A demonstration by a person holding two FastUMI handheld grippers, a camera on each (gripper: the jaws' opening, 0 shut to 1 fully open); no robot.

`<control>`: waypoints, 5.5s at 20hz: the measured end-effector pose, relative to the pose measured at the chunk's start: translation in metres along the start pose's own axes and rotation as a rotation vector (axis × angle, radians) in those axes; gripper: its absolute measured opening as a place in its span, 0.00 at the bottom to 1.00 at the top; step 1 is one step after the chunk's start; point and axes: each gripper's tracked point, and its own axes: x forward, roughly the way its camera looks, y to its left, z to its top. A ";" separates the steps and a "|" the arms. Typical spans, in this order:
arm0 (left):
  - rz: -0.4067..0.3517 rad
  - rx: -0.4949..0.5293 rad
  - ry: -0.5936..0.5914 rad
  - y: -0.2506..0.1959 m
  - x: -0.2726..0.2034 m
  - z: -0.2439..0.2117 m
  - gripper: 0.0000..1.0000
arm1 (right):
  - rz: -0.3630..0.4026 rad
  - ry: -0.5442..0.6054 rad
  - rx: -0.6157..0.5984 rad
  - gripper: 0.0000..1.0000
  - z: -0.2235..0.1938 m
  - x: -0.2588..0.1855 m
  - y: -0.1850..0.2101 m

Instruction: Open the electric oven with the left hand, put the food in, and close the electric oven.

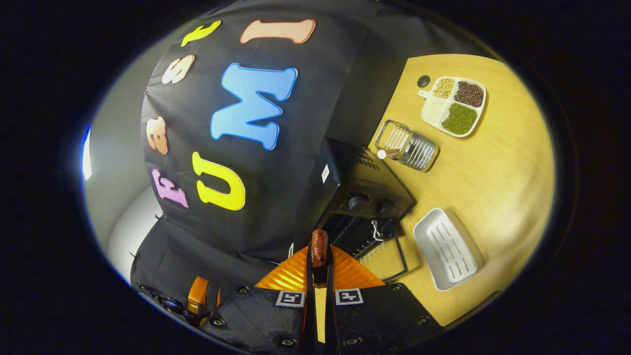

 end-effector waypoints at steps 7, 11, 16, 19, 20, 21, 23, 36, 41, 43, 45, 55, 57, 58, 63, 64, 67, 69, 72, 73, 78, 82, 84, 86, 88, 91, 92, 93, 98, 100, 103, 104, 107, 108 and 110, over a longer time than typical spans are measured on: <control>0.027 -0.007 0.049 0.046 -0.018 -0.024 1.00 | -0.084 0.052 -0.019 0.09 -0.045 0.091 -0.014; 0.032 -0.041 0.090 0.064 -0.025 -0.036 1.00 | -0.195 0.039 -0.024 0.09 -0.063 0.147 -0.039; 0.058 -0.066 0.107 0.088 -0.032 -0.036 1.00 | -0.193 -0.029 0.005 0.08 -0.064 0.199 -0.038; 0.084 -0.062 0.127 0.100 -0.040 -0.045 1.00 | -0.201 -0.088 0.013 0.08 -0.053 0.219 -0.041; 0.091 -0.059 0.134 0.104 -0.042 -0.047 1.00 | -0.217 -0.093 0.021 0.10 -0.053 0.227 -0.045; 0.096 -0.057 0.141 0.107 -0.045 -0.049 1.00 | -0.229 -0.099 0.044 0.11 -0.053 0.231 -0.049; 0.102 -0.058 0.151 0.110 -0.045 -0.052 1.00 | -0.281 -0.105 0.029 0.16 -0.056 0.235 -0.059; 0.006 -0.060 0.134 0.046 -0.011 -0.048 0.96 | -0.433 -0.057 -0.499 0.97 -0.034 0.150 -0.050; -0.012 -0.054 0.096 0.016 0.004 -0.041 1.00 | -0.391 -0.142 -0.836 0.96 -0.002 0.062 0.003; -0.017 -0.041 0.086 0.003 0.008 -0.039 1.00 | -0.365 -0.212 -0.946 0.96 0.017 0.025 0.037; -0.014 -0.037 0.064 -0.010 0.011 -0.031 1.00 | -0.341 -0.285 -1.028 0.96 0.036 -0.007 0.070; 0.015 -0.013 -0.025 -0.062 0.005 0.001 1.00 | -0.316 -0.545 -1.100 0.96 0.086 -0.107 0.155; 0.027 -0.001 -0.010 -0.067 0.005 -0.005 1.00 | -0.310 -0.549 -1.100 0.96 0.088 -0.113 0.158; 0.031 0.000 -0.001 -0.069 0.005 -0.009 1.00 | -0.311 -0.547 -1.099 0.96 0.089 -0.115 0.156; 0.020 0.011 0.027 -0.077 0.004 -0.023 1.00 | -0.322 -0.528 -1.120 0.96 0.088 -0.116 0.148; 0.017 0.012 0.044 -0.078 0.006 -0.031 1.00 | -0.319 -0.518 -1.121 0.96 0.087 -0.114 0.145; 0.009 -0.009 0.147 -0.083 0.011 -0.070 1.00 | -0.316 -0.490 -1.117 0.96 0.087 -0.109 0.140; 0.010 -0.018 0.239 -0.083 0.015 -0.103 1.00 | -0.325 -0.464 -1.104 0.96 0.086 -0.107 0.131; 0.000 -0.013 0.360 -0.088 0.020 -0.154 1.00 | -0.335 -0.435 -1.083 0.96 0.085 -0.105 0.118; 0.001 0.006 0.406 -0.087 0.021 -0.173 0.99 | -0.339 -0.430 -1.076 0.96 0.085 -0.106 0.114; 0.021 0.000 0.629 -0.080 0.012 -0.250 0.97 | -0.391 -0.410 -1.009 0.96 0.092 -0.114 0.077; 0.038 -0.046 0.828 -0.072 0.006 -0.322 0.97 | -0.473 -0.399 -0.912 0.96 0.107 -0.130 0.037; 0.038 -0.092 0.926 -0.068 0.002 -0.356 0.98 | -0.514 -0.413 -0.887 0.96 0.116 -0.141 0.021; 0.032 -0.083 0.980 -0.068 0.005 -0.376 0.98 | -0.552 -0.419 -0.881 0.96 0.122 -0.148 0.009; 0.024 -0.054 1.009 -0.067 0.012 -0.386 1.00 | -0.574 -0.422 -0.879 0.96 0.125 -0.153 0.002; 0.014 -0.045 1.070 -0.069 0.016 -0.404 0.98 | -0.588 -0.418 -0.869 0.96 0.123 -0.155 -0.004; 0.020 -0.056 1.093 -0.070 0.016 -0.411 0.98 | -0.590 -0.414 -0.871 0.96 0.122 -0.154 -0.005; 0.030 -0.058 1.103 -0.068 0.018 -0.414 0.98 | -0.594 -0.408 -0.876 0.96 0.121 -0.154 -0.006; 0.033 -0.068 1.136 -0.066 0.029 -0.427 1.00 | -0.606 -0.373 -0.890 0.96 0.116 -0.149 -0.012; 0.027 -0.063 1.153 -0.067 0.031 -0.432 1.00 | -0.606 -0.369 -0.894 0.96 0.115 -0.147 -0.011; 0.011 -0.024 1.159 -0.066 0.035 -0.432 0.93 | -0.611 -0.363 -0.910 0.96 0.115 -0.143 -0.008; 0.013 -0.034 1.169 -0.067 0.035 -0.432 0.97 | -0.609 -0.364 -0.906 0.96 0.114 -0.141 -0.006; 0.009 -0.026 1.160 -0.067 0.035 -0.428 0.98 | -0.605 -0.360 -0.906 0.96 0.111 -0.135 -0.002; 0.008 -0.021 1.148 -0.067 0.034 -0.424 0.97 | -0.600 -0.359 -0.910 0.96 0.109 -0.133 0.001; 0.001 -0.015 1.105 -0.067 0.031 -0.411 0.99 | -0.592 -0.359 -0.926 0.96 0.104 -0.129 0.006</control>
